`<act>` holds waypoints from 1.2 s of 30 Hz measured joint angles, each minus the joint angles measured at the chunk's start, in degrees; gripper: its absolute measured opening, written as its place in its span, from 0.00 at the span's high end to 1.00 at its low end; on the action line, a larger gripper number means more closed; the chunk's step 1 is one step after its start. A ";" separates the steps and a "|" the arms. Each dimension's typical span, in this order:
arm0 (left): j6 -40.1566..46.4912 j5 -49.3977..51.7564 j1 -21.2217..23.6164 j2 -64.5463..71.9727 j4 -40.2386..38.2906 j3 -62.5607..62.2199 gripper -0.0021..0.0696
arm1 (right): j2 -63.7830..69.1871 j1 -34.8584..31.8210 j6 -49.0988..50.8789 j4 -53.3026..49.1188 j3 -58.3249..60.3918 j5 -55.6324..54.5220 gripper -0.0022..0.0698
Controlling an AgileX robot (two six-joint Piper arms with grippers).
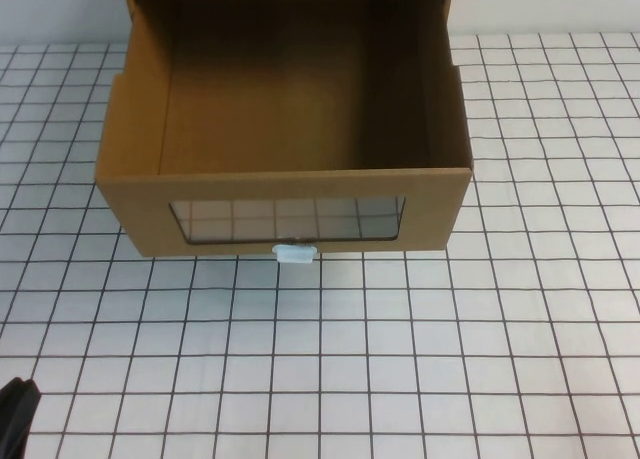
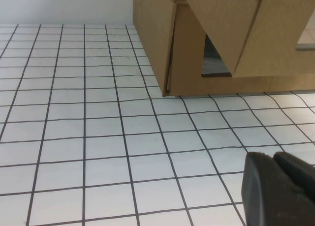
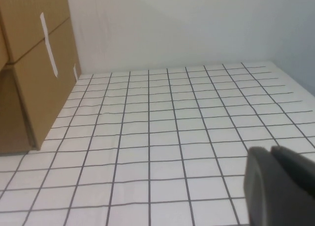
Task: Open the shoe box
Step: 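Pull the top drawer of the cardboard box fully open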
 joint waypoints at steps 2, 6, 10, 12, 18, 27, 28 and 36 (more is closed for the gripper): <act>0.00 0.00 0.00 0.00 0.00 0.00 0.97 | 0.00 0.00 0.00 0.66 0.00 -0.14 0.99; 0.00 0.00 0.00 0.00 0.00 0.00 0.97 | 0.00 0.00 0.00 1.28 0.00 -0.94 0.99; 0.00 0.00 0.00 0.00 0.00 0.00 0.97 | 0.00 0.00 -0.60 2.95 0.00 -2.94 0.99; 0.00 0.00 0.00 0.00 0.00 0.00 0.97 | 0.00 0.00 -6.21 9.29 0.00 -3.45 0.99; 0.00 0.00 0.00 0.00 0.00 0.00 0.97 | 0.00 0.00 -35.41 33.10 0.00 -2.53 0.99; 0.00 0.00 0.00 0.00 0.00 0.00 0.97 | 0.00 0.00 -38.81 34.17 0.00 12.29 0.99; 0.00 0.00 0.00 0.00 0.00 0.00 0.97 | 0.00 0.00 -38.81 34.17 0.00 12.59 0.99; 0.00 0.00 0.00 0.00 0.00 0.00 0.97 | 0.00 0.00 -38.94 34.51 0.00 12.81 0.99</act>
